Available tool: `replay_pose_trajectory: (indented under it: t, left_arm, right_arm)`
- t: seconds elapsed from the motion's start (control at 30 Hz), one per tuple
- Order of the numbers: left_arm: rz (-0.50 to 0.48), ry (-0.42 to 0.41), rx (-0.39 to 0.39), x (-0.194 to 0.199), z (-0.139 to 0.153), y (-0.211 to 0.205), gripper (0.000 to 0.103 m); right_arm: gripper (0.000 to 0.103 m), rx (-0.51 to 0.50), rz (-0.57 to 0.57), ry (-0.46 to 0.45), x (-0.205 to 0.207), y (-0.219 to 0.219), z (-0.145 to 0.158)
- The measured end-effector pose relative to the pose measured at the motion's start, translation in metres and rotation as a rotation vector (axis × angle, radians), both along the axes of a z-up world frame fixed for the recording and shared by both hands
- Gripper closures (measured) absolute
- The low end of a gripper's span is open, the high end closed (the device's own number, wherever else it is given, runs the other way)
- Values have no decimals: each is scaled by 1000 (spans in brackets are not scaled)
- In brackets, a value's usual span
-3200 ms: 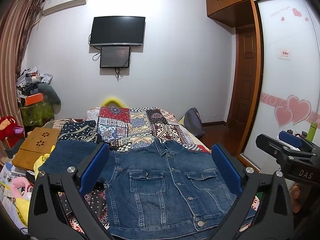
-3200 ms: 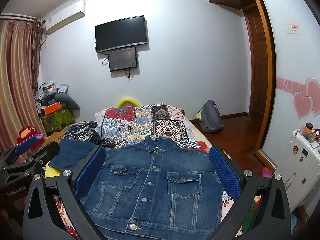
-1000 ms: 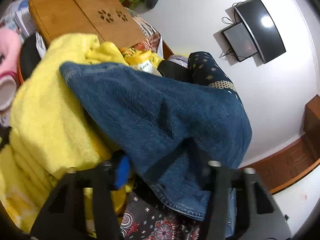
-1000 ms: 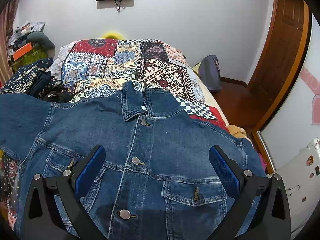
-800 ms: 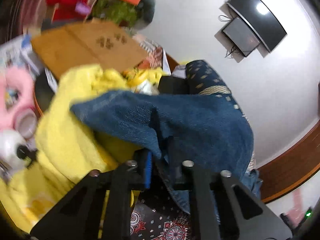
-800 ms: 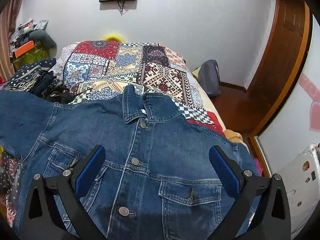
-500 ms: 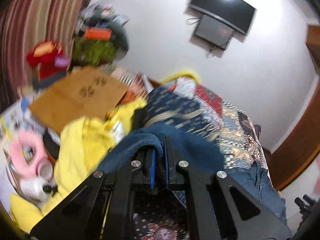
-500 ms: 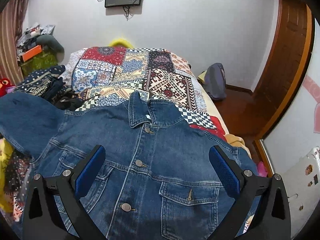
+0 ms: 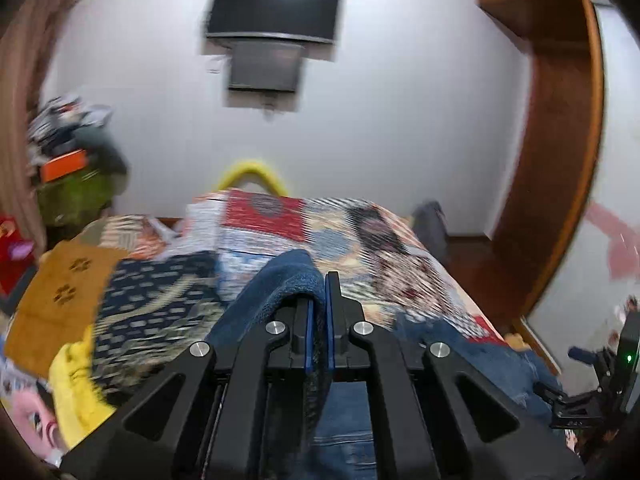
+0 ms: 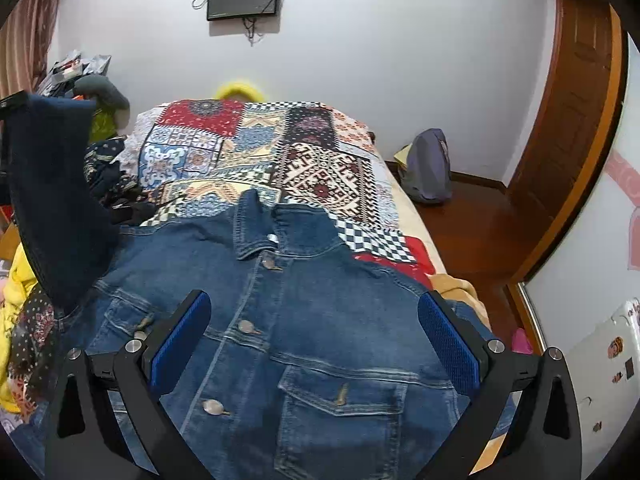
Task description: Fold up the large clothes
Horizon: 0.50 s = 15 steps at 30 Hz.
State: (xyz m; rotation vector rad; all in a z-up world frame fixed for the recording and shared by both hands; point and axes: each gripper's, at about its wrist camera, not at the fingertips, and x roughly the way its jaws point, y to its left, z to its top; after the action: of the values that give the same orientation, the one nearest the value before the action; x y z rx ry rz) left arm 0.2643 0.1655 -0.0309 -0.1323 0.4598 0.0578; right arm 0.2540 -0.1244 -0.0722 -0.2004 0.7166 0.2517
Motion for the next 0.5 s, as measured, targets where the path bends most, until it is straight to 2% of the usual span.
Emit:
replay_pose_trajectory:
  t: [0.2,0.37,0.5]
  left_arm:
    - [-187,143,5,45,-35,-92,100]
    - [-303,309,62,69,-96,-167,100]
    - [-380,430,87,70,-138,-204,100]
  right_arm:
    - [0,31,-49,43,10,-28,-10]
    - [0,55,-86,88,16,-46,-22]
    - [0,44,-105,118,16,-57,-33]
